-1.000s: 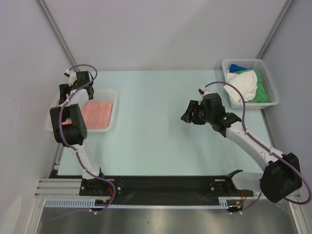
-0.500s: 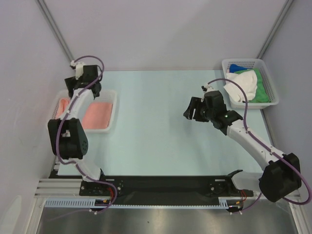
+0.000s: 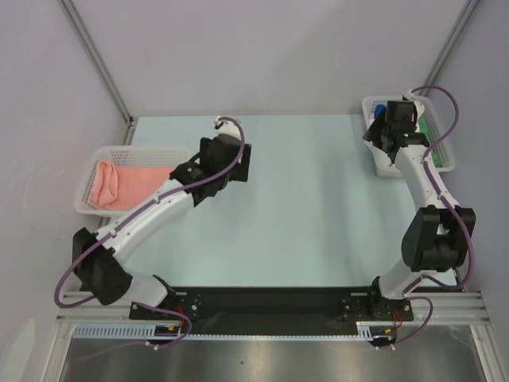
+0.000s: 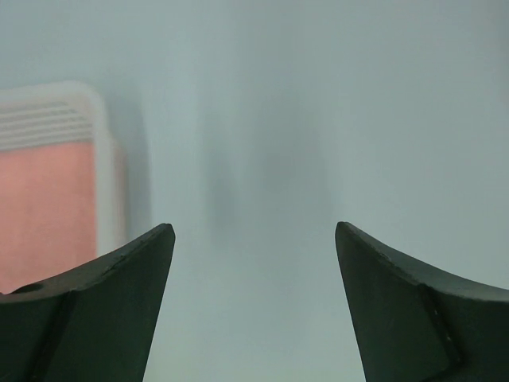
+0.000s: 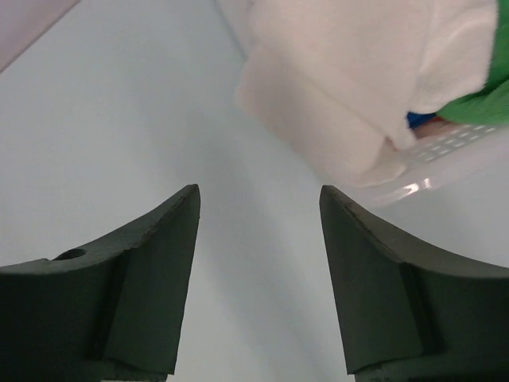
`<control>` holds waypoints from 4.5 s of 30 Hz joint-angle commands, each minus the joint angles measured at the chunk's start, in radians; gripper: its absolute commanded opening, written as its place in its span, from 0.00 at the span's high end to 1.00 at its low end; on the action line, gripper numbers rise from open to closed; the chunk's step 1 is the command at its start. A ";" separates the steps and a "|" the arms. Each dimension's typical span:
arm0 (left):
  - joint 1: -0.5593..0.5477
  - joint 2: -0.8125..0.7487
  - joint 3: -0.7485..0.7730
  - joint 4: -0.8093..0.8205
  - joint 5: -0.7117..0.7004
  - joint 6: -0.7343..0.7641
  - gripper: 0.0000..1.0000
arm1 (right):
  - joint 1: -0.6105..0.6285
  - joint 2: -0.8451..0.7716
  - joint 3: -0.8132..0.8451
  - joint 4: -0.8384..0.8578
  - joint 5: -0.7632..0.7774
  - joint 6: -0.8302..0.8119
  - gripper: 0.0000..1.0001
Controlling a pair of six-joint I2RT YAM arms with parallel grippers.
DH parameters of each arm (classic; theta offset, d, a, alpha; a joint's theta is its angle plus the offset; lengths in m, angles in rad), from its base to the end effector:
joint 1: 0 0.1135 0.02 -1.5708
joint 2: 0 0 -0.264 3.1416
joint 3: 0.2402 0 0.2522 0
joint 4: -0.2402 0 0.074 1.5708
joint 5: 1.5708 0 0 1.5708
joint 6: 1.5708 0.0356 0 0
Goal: Fold and stack the towels
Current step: Grab crumpled towel, then move the towel to the center of the board, then flatten out the crumpled towel
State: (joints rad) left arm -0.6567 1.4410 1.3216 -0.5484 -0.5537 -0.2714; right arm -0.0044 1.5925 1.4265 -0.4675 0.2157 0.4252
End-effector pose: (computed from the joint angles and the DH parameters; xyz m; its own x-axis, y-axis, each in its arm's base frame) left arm 0.2633 -0.1794 0.3411 -0.5241 0.1161 -0.8437 0.0538 0.9932 0.1032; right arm 0.3649 -0.0092 0.3317 -0.4663 0.4050 -0.7865 0.4053 0.8881 0.2170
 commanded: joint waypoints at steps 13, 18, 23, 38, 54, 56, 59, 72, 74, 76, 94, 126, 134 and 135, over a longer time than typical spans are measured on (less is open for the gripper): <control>-0.069 -0.361 -0.252 0.034 0.330 0.005 0.15 | -0.140 0.279 0.101 0.016 0.172 -0.068 0.37; -0.070 -0.356 -0.256 0.033 0.342 0.006 0.16 | -0.143 0.274 0.130 0.011 0.203 -0.054 0.86; -0.070 -0.369 -0.259 0.041 0.337 0.012 0.16 | -0.134 0.192 0.213 -0.026 0.198 -0.057 1.00; -0.070 -0.396 -0.265 0.061 0.308 0.008 0.18 | 0.343 -0.092 0.650 -0.272 0.242 -0.132 1.00; -0.070 -0.378 -0.330 0.174 0.423 -0.124 0.15 | 0.517 -0.356 0.256 -0.154 0.070 0.007 1.00; -0.080 -0.373 -0.376 0.281 0.501 -0.194 0.16 | 0.553 -0.387 0.122 -0.091 0.059 0.055 1.00; -0.151 -0.372 -0.479 0.431 0.482 -0.247 0.16 | 0.604 -0.385 -0.041 -0.066 0.058 0.093 1.00; -0.435 -0.058 -0.405 0.545 0.226 -0.275 0.16 | 0.393 -0.241 -0.409 0.036 -0.064 0.158 1.00; -0.489 0.013 -0.317 0.519 0.140 -0.261 0.15 | 0.336 -0.256 -0.449 0.055 -0.087 0.162 1.00; -0.529 0.129 -0.215 0.498 0.071 -0.247 0.14 | 0.265 -0.290 -0.504 0.070 -0.104 0.165 0.98; -0.431 0.654 0.130 0.180 -0.066 -0.264 0.24 | 0.144 -0.143 -0.655 0.282 -0.231 0.199 0.51; -0.310 0.223 -0.161 0.208 0.034 -0.287 0.40 | 0.300 -0.132 -0.629 0.316 -0.144 0.167 0.70; -0.319 0.441 -0.002 0.192 -0.008 -0.255 0.34 | 0.304 0.038 -0.551 0.366 -0.159 0.185 0.71; -0.323 0.447 -0.002 0.196 -0.011 -0.252 0.34 | 0.307 0.047 -0.552 0.372 -0.160 0.194 0.71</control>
State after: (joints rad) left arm -0.9745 1.8820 1.2686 -0.3580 -0.5209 -0.5453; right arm 0.2951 1.6176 0.8406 -0.1486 0.0551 0.5991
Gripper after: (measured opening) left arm 0.659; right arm 0.294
